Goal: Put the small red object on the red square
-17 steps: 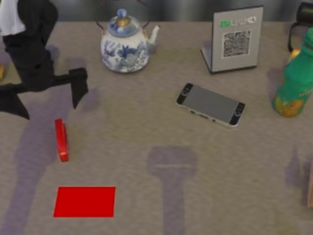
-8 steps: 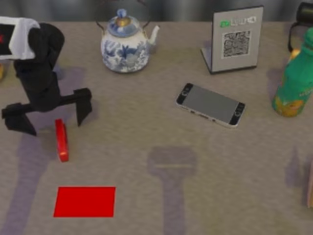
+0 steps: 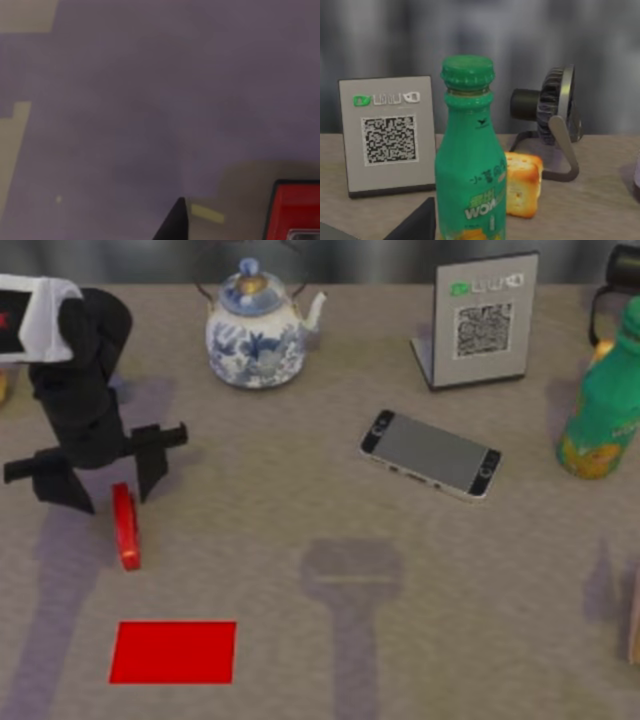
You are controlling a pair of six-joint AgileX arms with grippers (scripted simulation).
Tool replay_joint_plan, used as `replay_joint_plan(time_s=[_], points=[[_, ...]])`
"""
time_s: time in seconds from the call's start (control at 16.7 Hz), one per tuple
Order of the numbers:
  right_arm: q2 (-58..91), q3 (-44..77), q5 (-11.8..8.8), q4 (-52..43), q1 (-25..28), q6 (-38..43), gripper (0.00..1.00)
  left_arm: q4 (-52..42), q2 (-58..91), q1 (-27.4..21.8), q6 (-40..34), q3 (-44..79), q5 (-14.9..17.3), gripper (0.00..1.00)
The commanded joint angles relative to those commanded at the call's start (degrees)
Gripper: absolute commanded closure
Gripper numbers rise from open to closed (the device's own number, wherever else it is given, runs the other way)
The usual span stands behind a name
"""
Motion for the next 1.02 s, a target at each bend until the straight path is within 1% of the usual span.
replay_joint_plan(time_s=[0.3,0.36,0.9,1.02], points=[[0.00,0.00,0.00,0.00,0.00,0.00,0.00,0.00,0.00,0.00,0.00,0.00,0.00,0.98],[0.00,0.00,0.00,0.00,0.00,0.00,0.00,0.00,0.00,0.00,0.00,0.00,0.00,1.00],[0.00,0.00,0.00,0.00,0.00,0.00,0.00,-0.21,-0.11,0.05,0.05,0.22,0.01,1.00],[0.00,0.00,0.00,0.00,0.00,0.00,0.00,-2.38,-0.70,0.19,-0.06,2.04,0.00,1.00]])
